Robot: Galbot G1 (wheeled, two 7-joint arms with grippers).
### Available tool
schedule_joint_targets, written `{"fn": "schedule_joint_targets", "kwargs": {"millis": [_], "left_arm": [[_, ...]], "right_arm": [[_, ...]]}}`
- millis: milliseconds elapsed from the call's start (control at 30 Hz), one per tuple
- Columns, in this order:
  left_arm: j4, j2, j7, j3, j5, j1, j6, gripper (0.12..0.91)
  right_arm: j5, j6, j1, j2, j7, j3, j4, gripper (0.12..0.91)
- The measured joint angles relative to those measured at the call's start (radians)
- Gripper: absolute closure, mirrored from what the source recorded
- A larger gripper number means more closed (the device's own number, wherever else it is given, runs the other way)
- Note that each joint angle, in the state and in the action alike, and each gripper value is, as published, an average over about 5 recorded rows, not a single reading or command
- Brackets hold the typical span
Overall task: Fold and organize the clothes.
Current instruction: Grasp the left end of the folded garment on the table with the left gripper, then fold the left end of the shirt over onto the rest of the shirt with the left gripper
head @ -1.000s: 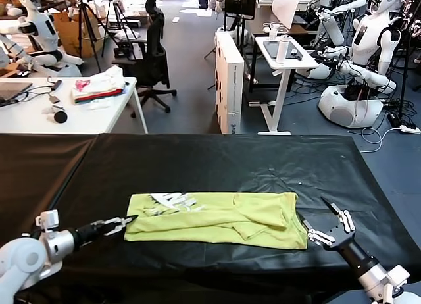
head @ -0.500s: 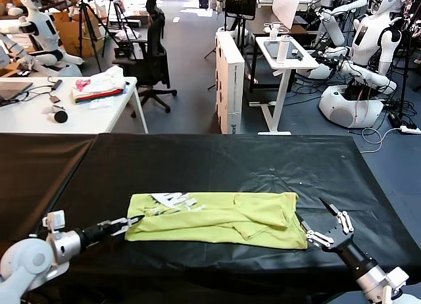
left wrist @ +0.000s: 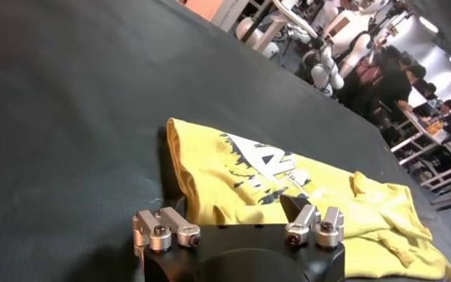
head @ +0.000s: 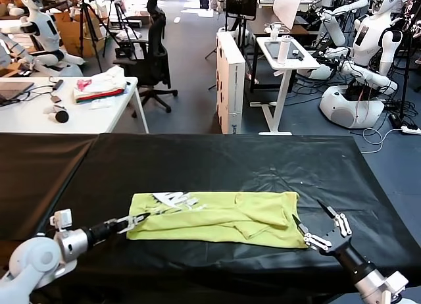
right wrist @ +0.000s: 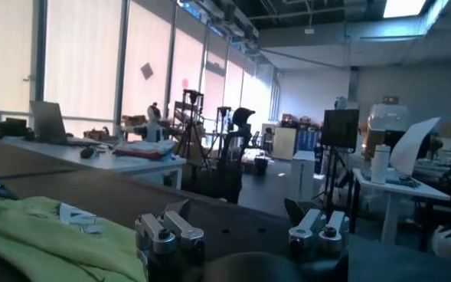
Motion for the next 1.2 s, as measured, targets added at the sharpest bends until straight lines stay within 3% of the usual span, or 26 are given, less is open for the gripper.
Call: {"fn": "schedule_joint_targets", "kwargs": {"millis": [100, 400, 500, 767, 1000, 1200], "left_arm": [[0.0, -0.002, -0.001, 0.001, -0.001, -0.003, 0.0, 0.134], [0.007, -0.01, -0.003, 0.009, 0.001, -0.009, 0.0, 0.279], [0.007, -0.012, -0.006, 0.01, 0.002, -0.009, 0.0, 0.384], [-0.008, -0.012, -0.022, 0.003, 0.002, 0.0, -0.002, 0.825], [-0.027, -0.008, -0.056, -0.034, 0.039, 0.017, -0.016, 0.845], [-0.049, 0.03, -0.077, -0.096, 0.103, 0.065, -0.012, 0.846]], "right_arm": [[-0.003, -0.001, 0.0, 0.003, 0.0, -0.001, 0.004, 0.118], [-0.01, -0.003, -0.008, 0.015, 0.0, -0.001, 0.021, 0.118], [-0.014, -0.003, -0.009, 0.019, 0.0, -0.001, 0.023, 0.118], [-0.02, -0.002, -0.003, 0.024, 0.003, -0.005, 0.026, 0.118], [-0.032, -0.006, 0.026, 0.028, 0.024, -0.034, 0.019, 0.118], [-0.053, -0.031, 0.08, 0.029, 0.083, -0.076, -0.006, 0.118]]}}
